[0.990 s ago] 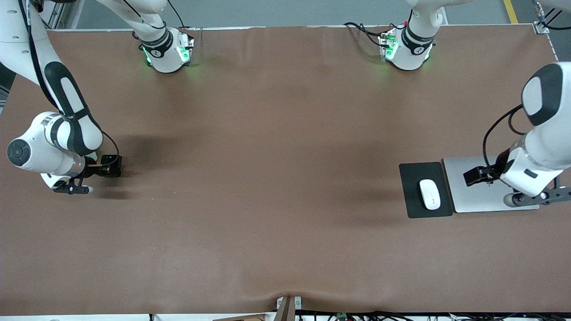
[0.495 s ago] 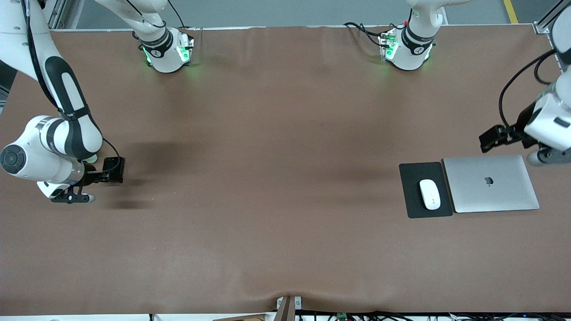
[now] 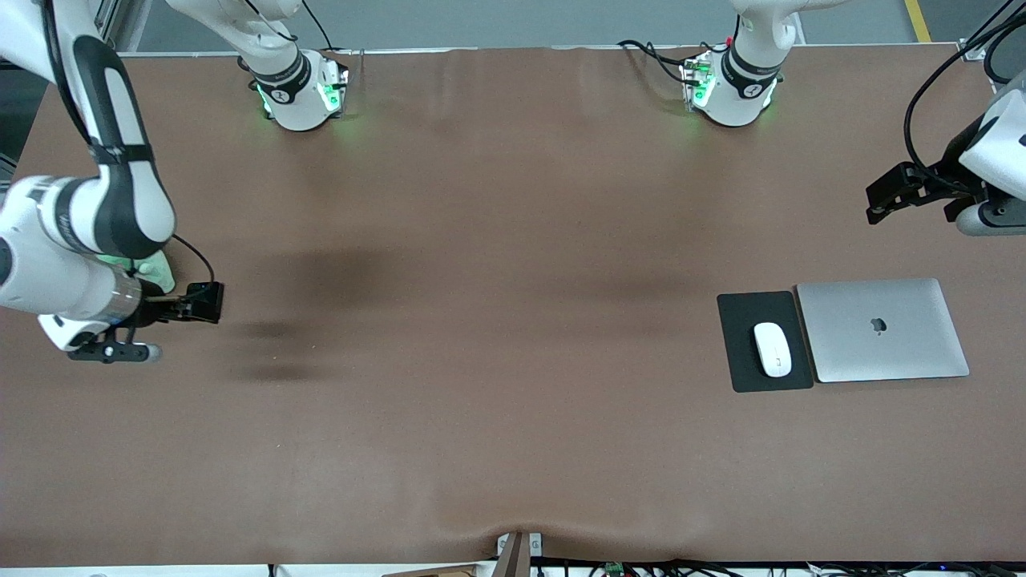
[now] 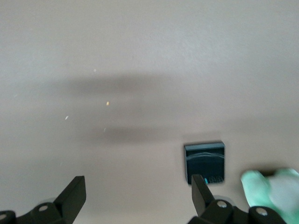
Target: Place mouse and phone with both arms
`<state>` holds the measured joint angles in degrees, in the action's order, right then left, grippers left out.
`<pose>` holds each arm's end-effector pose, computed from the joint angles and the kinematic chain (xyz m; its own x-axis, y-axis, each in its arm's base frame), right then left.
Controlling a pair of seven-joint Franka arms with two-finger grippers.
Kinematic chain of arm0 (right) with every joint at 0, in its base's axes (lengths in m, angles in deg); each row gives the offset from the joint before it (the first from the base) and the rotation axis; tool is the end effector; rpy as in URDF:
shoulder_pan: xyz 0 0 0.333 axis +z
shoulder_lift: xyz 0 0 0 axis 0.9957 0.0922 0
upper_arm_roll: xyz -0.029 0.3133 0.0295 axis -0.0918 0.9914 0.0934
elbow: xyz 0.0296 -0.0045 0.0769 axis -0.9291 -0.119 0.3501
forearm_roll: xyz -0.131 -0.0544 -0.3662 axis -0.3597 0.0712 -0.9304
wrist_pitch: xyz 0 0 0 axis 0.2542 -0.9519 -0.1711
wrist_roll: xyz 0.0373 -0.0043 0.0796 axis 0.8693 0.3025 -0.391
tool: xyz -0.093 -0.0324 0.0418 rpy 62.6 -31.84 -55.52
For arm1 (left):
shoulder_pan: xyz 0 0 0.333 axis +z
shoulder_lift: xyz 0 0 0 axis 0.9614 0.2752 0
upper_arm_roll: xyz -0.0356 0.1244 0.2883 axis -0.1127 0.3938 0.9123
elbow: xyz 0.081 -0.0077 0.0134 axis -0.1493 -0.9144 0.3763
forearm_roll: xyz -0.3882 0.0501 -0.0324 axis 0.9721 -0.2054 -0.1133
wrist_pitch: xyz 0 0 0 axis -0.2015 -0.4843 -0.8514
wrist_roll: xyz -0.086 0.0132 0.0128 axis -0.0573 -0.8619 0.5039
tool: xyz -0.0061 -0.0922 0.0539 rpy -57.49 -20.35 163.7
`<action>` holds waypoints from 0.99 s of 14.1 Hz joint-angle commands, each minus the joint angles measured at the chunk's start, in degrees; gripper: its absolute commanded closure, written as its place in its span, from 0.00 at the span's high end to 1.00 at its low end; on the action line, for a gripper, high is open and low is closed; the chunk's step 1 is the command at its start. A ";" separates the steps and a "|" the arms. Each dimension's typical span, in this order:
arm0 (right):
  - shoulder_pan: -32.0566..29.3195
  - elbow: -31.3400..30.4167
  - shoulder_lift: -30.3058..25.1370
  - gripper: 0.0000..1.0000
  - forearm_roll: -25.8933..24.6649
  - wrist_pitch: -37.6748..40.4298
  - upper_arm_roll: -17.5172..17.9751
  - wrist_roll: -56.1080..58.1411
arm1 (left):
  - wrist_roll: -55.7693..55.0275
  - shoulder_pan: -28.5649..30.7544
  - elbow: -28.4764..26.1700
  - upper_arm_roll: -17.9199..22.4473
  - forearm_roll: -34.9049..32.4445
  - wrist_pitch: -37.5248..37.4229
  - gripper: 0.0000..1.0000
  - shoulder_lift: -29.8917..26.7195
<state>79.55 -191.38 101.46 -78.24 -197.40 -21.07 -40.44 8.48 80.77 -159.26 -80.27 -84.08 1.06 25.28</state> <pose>0.6162 -0.0590 0.3790 0.9907 -0.0378 -0.1308 -0.0415 -0.9988 -0.0252 0.5530 -0.0589 0.6403 0.9998 -0.0199 0.0038 -0.0197 -0.9988 -0.0451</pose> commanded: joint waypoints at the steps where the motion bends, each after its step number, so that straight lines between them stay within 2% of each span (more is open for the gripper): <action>1: -0.46 6.16 -3.09 1.00 -0.96 8.27 0.13 -0.44 | 0.27 -4.61 -3.48 4.12 1.01 -1.16 1.00 -4.08; 4: -0.46 6.62 -9.06 1.00 -0.96 11.18 0.13 -0.09 | 0.18 -5.16 -3.48 4.49 1.71 -3.62 1.00 -5.40; 10: 0.15 7.23 -14.52 1.00 -0.70 19.79 0.57 -1.23 | 0.27 -4.46 -3.48 4.40 2.76 -4.77 1.00 -6.20; 14: 3.05 7.15 -18.56 1.00 -0.61 23.13 0.40 -3.16 | 0.36 -4.54 -2.08 4.67 2.77 -4.77 1.00 -4.71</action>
<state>81.21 -183.57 85.86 -78.27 -175.99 -20.61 -41.56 8.41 76.19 -161.64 -75.97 -82.55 -3.31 20.53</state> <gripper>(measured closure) 0.000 0.000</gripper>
